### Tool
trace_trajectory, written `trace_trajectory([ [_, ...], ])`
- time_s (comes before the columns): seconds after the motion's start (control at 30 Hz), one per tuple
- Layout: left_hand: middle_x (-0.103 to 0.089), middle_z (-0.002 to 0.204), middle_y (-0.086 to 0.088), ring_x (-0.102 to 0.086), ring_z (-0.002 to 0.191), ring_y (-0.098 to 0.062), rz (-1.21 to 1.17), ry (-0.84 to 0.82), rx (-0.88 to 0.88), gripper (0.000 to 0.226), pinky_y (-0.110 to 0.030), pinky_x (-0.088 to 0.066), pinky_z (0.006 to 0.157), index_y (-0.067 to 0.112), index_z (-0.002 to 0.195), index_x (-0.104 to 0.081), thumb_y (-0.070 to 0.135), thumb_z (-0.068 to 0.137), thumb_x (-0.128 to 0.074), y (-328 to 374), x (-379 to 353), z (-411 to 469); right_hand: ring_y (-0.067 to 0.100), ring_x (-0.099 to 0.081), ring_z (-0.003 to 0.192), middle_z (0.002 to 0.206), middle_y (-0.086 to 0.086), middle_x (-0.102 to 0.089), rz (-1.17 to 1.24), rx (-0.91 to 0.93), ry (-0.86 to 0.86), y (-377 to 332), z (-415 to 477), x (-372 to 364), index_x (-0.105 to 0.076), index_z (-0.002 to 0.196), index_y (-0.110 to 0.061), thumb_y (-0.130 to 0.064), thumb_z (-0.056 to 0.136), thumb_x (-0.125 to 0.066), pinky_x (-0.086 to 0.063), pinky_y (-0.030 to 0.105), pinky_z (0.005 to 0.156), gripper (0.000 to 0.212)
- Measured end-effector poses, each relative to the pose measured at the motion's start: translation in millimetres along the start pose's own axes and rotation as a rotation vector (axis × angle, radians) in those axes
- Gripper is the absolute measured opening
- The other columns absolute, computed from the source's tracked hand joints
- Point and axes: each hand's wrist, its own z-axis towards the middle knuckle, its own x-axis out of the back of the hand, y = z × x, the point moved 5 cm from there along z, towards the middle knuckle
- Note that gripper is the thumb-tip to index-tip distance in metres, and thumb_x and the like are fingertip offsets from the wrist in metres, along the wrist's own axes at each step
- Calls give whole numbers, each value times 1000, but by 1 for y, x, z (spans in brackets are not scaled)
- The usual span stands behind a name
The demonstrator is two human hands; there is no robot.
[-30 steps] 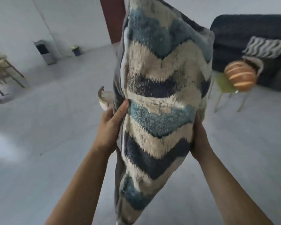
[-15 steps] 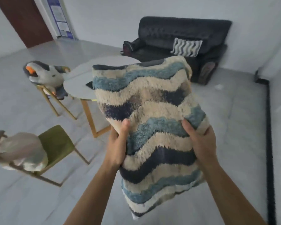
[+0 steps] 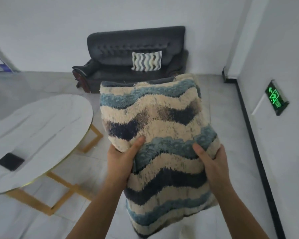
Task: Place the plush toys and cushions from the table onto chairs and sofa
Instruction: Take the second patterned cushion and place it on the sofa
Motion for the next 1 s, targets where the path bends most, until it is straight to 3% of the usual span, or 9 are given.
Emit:
trace_trajectory([
  [0.1,-79,103,6,-75,94,-10,-31,89,-4,49,-17,-59,71,13,114,-72,30,70,-86,23,-37,66,15,-68,107,117,-3,-70,58,-29,-29,-20,87,-9,-58,123,-26,-62,80,-70,-59,33,84,57],
  [0.2,-79,105,5,-74,94,-1,-72,127,-15,53,-11,-55,74,11,117,-72,33,69,-83,42,-68,128,16,-71,111,117,-4,-75,44,-126,-72,-32,170,-26,-67,124,-25,-83,74,-58,-56,40,96,77],
  [0.33,-78,101,7,-72,87,6,-125,175,-19,40,-4,-50,66,5,116,-72,22,80,-77,34,-106,221,7,-77,83,91,-12,-81,-68,-172,-206,-32,285,-50,-70,107,-24,-53,67,-71,-61,24,71,49],
  [0.43,-79,97,15,-72,89,3,-120,193,-50,37,-9,-54,71,19,108,-73,34,74,-77,21,-140,303,7,-77,78,85,-12,-80,-179,-155,-236,-28,381,-69,-71,102,-23,-45,62,-79,-59,23,65,45],
  [0.6,-77,111,7,-73,102,-9,-100,115,-18,73,-32,-59,91,22,130,-62,56,68,-80,23,-206,461,5,-76,73,85,-8,-81,-278,-172,-262,-50,538,-94,-73,102,-17,-22,77,-84,-57,15,57,27],
  [0.7,-73,106,13,-70,98,-3,-59,54,-40,62,-17,-57,81,24,124,-62,51,70,-75,53,-258,546,1,-75,68,81,-10,-80,-267,-120,-227,-74,623,-104,-70,98,-23,-19,79,-83,-55,12,52,23],
  [0.8,-70,102,18,-69,92,5,-32,-22,-34,41,-4,-50,68,30,116,-60,44,79,-72,66,-311,622,-5,-73,66,83,-13,-76,-235,-45,-133,-89,697,-107,-67,94,-29,-18,80,-83,-54,11,53,24],
  [0.9,-73,113,16,-70,101,1,-28,-81,-10,48,-18,-58,83,38,121,-60,54,77,-70,55,-357,697,7,-75,82,94,-7,-77,-188,10,-36,-83,775,-110,-69,103,-23,-17,80,-82,-57,16,61,28],
  [1.0,-73,120,12,-70,107,-7,-17,-52,14,61,-30,-58,91,31,131,-59,59,78,-68,33,-396,775,10,-76,89,97,-5,-79,-121,31,-58,-72,864,-127,-70,111,-20,-10,85,-77,-59,16,65,29],
])
